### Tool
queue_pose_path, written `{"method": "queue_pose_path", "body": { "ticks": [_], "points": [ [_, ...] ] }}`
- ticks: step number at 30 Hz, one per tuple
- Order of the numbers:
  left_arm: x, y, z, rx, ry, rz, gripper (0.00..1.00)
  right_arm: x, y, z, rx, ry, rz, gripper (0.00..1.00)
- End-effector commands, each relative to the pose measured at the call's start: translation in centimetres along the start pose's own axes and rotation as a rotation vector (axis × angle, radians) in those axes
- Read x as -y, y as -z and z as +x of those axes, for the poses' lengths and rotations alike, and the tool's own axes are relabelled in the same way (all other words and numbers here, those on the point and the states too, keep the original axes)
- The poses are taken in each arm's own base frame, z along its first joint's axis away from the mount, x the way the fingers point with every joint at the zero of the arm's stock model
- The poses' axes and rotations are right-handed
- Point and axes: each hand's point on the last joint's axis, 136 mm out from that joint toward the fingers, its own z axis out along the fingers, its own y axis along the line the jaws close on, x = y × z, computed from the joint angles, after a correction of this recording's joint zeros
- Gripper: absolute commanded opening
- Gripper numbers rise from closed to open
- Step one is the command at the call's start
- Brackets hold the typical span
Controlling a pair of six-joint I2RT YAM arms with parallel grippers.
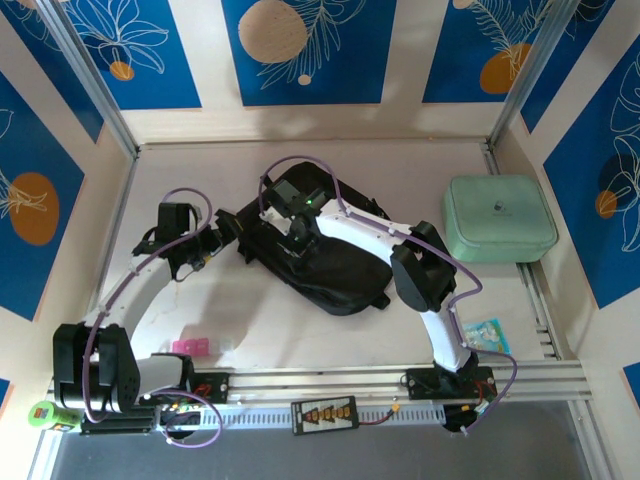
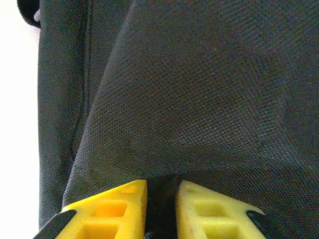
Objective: Pack books, pencil case, and school supplies into a backpack
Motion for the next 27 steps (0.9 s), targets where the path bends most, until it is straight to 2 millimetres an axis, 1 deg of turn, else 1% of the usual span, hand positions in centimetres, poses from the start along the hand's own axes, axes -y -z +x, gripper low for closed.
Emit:
{"method": "queue_pose_path", "body": {
  "ticks": [1,3,7,10,11,13,16,19,22,27],
  "points": [
    [0.0,-0.1,0.1,-0.015,0.015,0.021,1.0,-0.8,0.1,-0.1,-0.005,-0.002,-0.019,0.31],
    [0.1,-0.2,0.2,-0.018,0.014,0.025,1.0,-1.2,0.0,-0.1,-0.006,-0.011,-0.033,0.35],
    [0.2,-0.3,0.3,-0.027,0.016,0.033,1.0,-1.4,-0.4,-0.1,-0.009,-0.034,-0.044,0.35],
    [0.3,-0.3,0.5,-0.035,0.016,0.043,1.0,-1.7,-0.5,-0.2,-0.012,-0.044,-0.058,0.34],
    [0.3,-0.3,0.6,-0.039,0.015,0.046,1.0,-1.8,-0.4,-0.3,-0.009,-0.049,-0.06,0.31],
    [0.4,-0.4,0.7,-0.046,0.017,0.056,1.0,-1.7,0.3,-1.0,0.02,-0.069,-0.058,0.21],
    [0.9,-0.6,1.3,-0.066,0.028,0.095,1.0,-1.3,2.4,-2.6,0.115,-0.103,-0.068,0.09],
    [1.4,-1.0,2.4,-0.099,0.056,0.15,0.95,-0.9,4.3,-3.6,0.188,-0.138,-0.076,0.0],
    [2.5,-1.5,4.0,-0.152,0.086,0.214,0.9,-0.5,5.5,-3.7,0.222,-0.169,-0.074,0.0],
    [5.3,-2.4,6.7,-0.224,0.066,0.284,0.84,-0.6,7.0,-3.3,0.262,-0.208,-0.096,0.0]
  ]
}}
